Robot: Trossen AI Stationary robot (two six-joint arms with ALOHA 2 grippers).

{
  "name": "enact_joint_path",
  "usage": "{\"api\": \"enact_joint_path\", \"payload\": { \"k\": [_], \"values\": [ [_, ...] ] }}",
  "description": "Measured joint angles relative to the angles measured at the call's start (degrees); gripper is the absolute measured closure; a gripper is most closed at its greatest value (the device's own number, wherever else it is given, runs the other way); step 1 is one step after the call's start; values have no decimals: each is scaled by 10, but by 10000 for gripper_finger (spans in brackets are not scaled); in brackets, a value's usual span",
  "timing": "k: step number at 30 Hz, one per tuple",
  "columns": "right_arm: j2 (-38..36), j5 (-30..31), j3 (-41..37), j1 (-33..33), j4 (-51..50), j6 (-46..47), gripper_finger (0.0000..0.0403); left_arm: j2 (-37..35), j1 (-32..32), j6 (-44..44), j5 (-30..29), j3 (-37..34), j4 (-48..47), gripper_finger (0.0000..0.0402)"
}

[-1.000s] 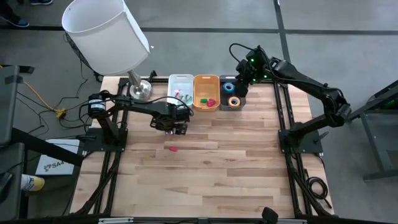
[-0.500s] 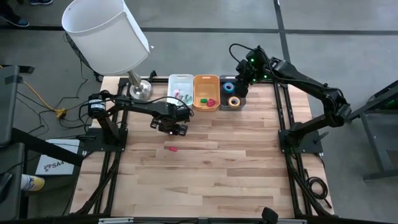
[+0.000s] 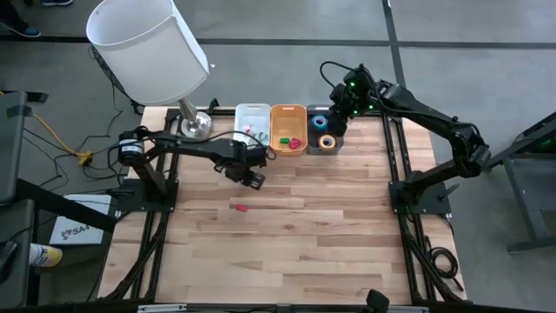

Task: Pick and place Stapler, Stapler remover, tape
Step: Put the dark blue staple remover into the white bin

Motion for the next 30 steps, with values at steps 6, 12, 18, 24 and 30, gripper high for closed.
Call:
{"api": "enact_joint_path", "payload": {
  "k": [6,12,18,24,30],
  "values": [
    [0,0,0,0,0,0,237,-20,2,28,-76,52,-1,277],
    [0,0,0,0,0,0,237,-21,32,84,-118,99,3,278],
    [0,2,0,0,-2,0,237,-21,83,126,-124,111,3,279],
    [0,2,0,0,-3,0,237,-21,139,159,-109,111,5,279],
    [0,3,0,0,-4,0,237,-18,183,202,-88,111,11,279]
  ]
}}
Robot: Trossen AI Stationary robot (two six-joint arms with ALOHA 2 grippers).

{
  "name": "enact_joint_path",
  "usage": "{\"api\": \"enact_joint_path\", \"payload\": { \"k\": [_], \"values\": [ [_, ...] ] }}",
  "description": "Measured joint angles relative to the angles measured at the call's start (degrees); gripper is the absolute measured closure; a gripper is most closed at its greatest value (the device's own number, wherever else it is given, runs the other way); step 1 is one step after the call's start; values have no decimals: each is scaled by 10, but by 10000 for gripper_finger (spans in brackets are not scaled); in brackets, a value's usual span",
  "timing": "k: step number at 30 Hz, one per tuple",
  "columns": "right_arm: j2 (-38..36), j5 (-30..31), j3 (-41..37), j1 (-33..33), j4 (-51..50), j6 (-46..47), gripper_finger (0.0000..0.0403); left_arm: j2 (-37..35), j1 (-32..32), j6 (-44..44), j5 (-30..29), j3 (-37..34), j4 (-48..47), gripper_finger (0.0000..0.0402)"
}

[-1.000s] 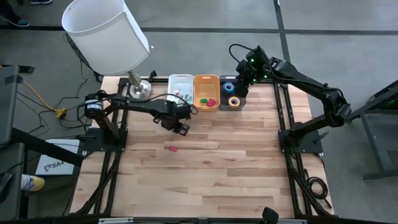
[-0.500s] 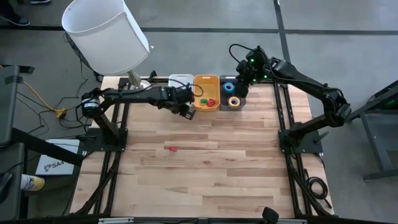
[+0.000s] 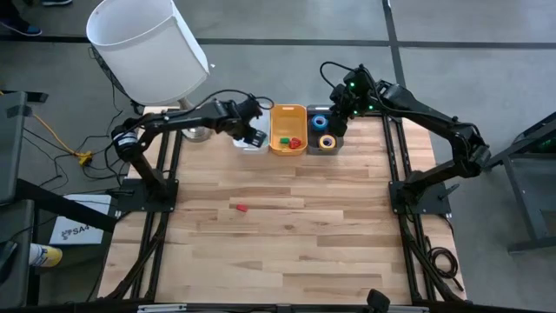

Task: Pick and place Stapler, Stapler remover, tape
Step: Put the dark blue staple remover into the white bin

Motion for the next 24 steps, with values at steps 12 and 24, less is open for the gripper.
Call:
{"api": "enact_joint_path", "payload": {
  "k": [12,24],
  "values": [
    [0,11,0,0,0,0,237,3,21,83,8,0,49,279],
    [0,11,0,0,0,2,237,43,29,150,54,0,27,279]
  ]
}}
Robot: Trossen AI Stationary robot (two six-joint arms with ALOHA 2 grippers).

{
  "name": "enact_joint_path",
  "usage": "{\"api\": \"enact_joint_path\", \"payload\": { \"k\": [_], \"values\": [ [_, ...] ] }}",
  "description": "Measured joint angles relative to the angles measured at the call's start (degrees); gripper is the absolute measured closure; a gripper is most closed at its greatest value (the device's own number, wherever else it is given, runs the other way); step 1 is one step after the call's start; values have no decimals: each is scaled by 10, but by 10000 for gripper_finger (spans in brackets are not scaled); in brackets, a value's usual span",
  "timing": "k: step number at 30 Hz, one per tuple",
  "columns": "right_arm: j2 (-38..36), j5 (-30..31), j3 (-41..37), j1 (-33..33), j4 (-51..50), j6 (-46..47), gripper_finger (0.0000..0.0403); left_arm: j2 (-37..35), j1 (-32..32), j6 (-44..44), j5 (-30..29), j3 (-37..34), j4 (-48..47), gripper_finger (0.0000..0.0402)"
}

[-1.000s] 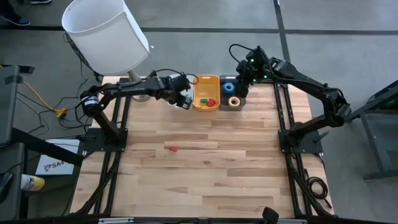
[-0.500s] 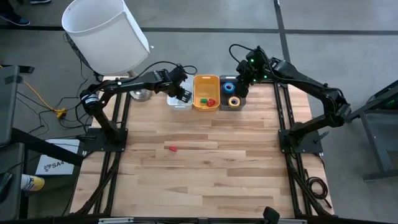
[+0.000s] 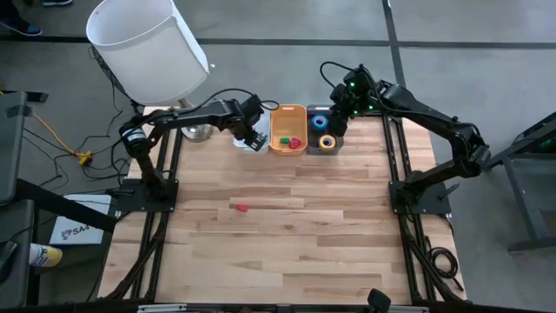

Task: Pick and place Stapler, Stapler remover, tape
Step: Put the dark blue staple remover into the white bin, then put the red stapler into the yellow bin

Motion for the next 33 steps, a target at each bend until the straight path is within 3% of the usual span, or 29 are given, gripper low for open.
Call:
{"api": "enact_joint_path", "payload": {
  "k": [5,23,33],
  "values": [
    [0,2,0,0,-2,10,237,6,3,-15,3,0,2,262],
    [0,2,0,0,-19,9,237,6,2,-15,6,0,-25,96],
    [0,2,0,0,-25,9,237,-55,-3,31,20,0,-31,78]
  ]
}}
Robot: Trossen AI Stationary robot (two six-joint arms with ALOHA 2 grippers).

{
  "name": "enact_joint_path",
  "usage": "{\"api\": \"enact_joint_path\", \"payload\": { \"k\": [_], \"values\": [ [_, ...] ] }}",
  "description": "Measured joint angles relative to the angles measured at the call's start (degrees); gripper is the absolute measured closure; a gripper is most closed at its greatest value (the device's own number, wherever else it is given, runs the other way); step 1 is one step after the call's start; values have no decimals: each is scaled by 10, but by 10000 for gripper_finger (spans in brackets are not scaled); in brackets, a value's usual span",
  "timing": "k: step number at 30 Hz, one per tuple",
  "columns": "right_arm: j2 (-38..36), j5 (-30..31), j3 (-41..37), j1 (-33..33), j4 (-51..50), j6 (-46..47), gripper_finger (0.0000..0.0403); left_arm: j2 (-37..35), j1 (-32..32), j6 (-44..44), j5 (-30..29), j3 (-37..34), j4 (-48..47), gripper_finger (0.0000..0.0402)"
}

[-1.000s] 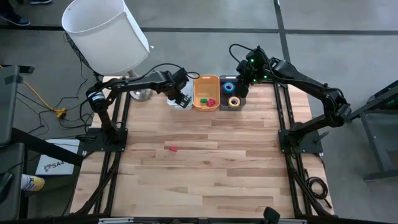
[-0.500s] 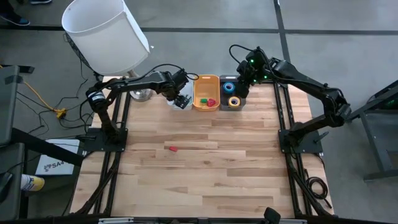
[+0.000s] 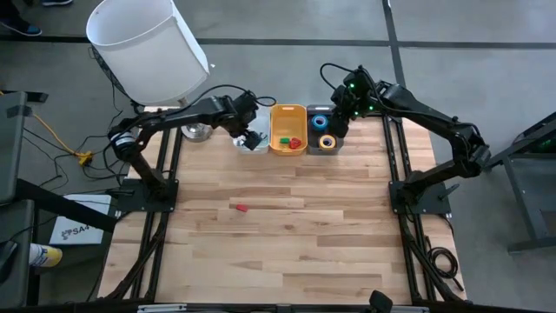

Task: Pick and place Stapler, Stapler remover, tape
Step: Put the red stapler into the yellow bin

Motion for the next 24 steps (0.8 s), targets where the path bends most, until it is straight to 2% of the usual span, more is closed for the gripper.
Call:
{"api": "enact_joint_path", "payload": {
  "k": [6,13,20,24],
  "values": [
    [0,0,0,0,-6,-7,237,-36,-43,120,39,0,-37,78],
    [0,0,0,0,-7,-15,237,-39,-129,254,73,0,-124,78],
    [0,0,0,0,-6,-16,237,-39,-235,365,64,0,-161,78],
    [0,0,0,0,-9,-26,237,-39,-281,389,38,0,-154,78]
  ]
}}
